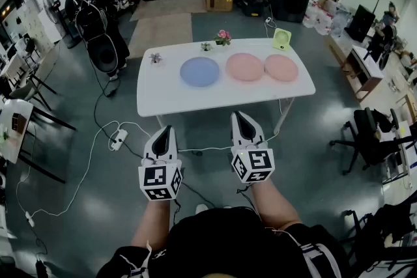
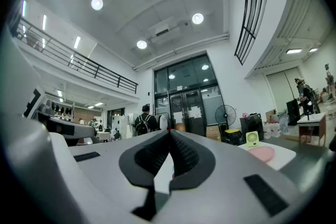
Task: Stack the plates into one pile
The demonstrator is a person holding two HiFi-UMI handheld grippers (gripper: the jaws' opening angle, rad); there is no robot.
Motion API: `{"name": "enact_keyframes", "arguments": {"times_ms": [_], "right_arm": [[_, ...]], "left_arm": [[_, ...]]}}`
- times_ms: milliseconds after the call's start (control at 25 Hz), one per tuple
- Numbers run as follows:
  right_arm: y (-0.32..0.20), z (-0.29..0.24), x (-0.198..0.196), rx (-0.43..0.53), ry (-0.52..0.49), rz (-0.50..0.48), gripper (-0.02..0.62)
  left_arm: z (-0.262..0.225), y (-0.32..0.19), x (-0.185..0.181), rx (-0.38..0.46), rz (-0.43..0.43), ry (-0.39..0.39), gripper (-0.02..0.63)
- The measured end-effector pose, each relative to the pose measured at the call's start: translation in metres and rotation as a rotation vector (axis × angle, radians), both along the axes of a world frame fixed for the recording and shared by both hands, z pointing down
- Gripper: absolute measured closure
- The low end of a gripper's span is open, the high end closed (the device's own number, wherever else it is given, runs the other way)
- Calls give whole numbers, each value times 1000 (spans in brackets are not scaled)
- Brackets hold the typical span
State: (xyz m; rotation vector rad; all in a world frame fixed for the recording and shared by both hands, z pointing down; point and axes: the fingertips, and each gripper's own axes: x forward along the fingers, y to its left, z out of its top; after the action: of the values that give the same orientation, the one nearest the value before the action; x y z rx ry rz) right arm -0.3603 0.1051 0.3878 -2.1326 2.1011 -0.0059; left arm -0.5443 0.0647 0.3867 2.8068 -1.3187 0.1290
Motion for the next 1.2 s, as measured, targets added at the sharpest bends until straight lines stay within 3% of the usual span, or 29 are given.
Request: {"name": "enact_keyframes", "arguments": {"times_ms": [360,840,1200], "right_arm": [[26,4,20,9,-18,0,578],[47,28,74,-3,-32,-32,580],[29,33,99,3,-82,-36,580]], "left_arm": [[8,24,23,-21,4,-2,594],[22,50,84,-14,-11,-10,594],[31,37,114,-23,-9,-7,594]]}}
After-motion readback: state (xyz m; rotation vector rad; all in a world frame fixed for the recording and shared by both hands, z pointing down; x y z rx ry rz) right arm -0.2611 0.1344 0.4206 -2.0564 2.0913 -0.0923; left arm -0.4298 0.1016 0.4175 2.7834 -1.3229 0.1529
